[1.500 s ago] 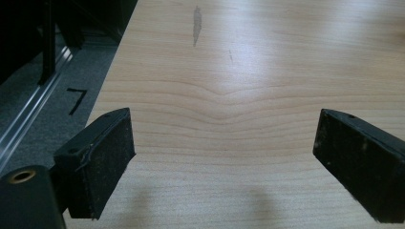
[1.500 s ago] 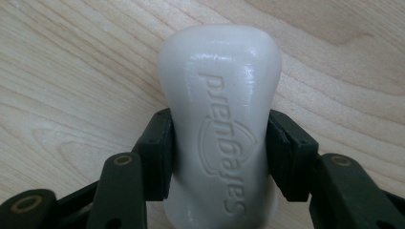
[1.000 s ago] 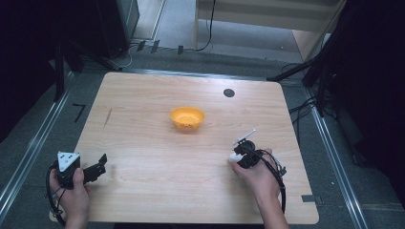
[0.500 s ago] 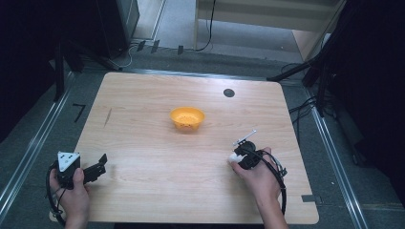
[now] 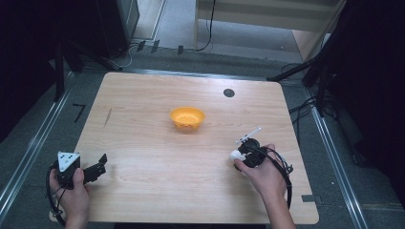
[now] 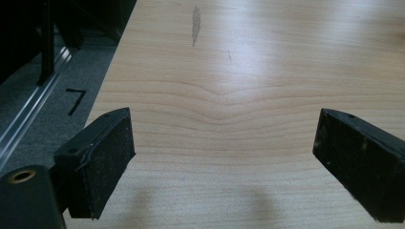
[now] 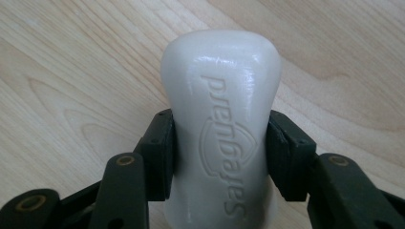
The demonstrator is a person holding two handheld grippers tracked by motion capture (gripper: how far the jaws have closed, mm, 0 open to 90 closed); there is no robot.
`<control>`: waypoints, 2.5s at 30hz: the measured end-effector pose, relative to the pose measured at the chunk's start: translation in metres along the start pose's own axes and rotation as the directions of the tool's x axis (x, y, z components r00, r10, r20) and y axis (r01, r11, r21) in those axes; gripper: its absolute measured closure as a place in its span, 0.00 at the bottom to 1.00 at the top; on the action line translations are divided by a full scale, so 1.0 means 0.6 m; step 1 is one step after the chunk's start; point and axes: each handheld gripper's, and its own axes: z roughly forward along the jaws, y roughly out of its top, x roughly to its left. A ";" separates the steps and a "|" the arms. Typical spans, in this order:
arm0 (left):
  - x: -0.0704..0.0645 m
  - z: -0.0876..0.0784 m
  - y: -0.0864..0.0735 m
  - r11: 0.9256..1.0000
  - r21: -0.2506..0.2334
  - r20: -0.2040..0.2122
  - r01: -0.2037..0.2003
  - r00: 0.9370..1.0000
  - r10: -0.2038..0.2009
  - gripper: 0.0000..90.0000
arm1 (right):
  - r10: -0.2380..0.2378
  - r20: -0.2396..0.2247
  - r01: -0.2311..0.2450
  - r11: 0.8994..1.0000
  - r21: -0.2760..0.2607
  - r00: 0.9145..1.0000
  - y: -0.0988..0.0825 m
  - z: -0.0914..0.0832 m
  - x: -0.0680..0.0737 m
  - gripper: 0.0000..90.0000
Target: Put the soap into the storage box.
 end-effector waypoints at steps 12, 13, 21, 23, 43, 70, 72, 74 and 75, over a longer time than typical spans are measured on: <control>0.000 0.000 0.000 1.000 0.001 0.001 0.000 1.000 0.000 0.08 | -0.097 0.011 0.096 0.995 0.005 0.995 0.026 -0.021 0.003 0.57; 0.000 0.000 0.000 1.000 0.000 0.001 0.001 1.000 -0.001 0.08 | -0.106 0.016 0.106 0.994 0.001 0.994 0.028 -0.022 0.003 0.57; 0.001 0.000 0.000 1.000 0.001 0.002 0.001 1.000 -0.001 0.08 | -0.170 0.030 0.171 0.985 -0.012 0.985 0.044 -0.035 -0.004 0.57; 0.001 0.000 0.000 1.000 0.003 0.002 0.001 1.000 -0.001 0.08 | -0.190 0.028 0.191 0.982 -0.015 0.981 0.048 -0.038 -0.005 0.57; 0.002 -0.001 0.000 1.000 0.003 0.004 0.006 1.000 -0.006 0.08 | -0.367 0.036 0.368 0.929 -0.037 0.930 0.118 -0.054 -0.008 0.57; 0.002 0.000 0.000 1.000 -0.001 0.009 0.013 1.000 -0.013 0.08 | -0.519 -0.019 0.516 0.852 -0.094 0.854 0.220 -0.054 -0.012 0.57; 0.003 0.000 0.000 1.000 -0.003 0.011 0.014 1.000 -0.014 0.08 | -0.531 -0.020 0.527 0.844 -0.096 0.847 0.227 -0.053 -0.011 0.57; 0.003 0.000 0.000 1.000 -0.004 0.011 0.014 1.000 -0.014 0.08 | -0.531 -0.029 0.525 0.844 -0.110 0.847 0.233 -0.053 -0.010 0.57; 0.003 0.000 0.000 1.000 -0.003 0.011 0.014 1.000 -0.014 0.08 | -0.538 -0.032 0.532 0.839 -0.112 0.842 0.237 -0.052 -0.010 0.57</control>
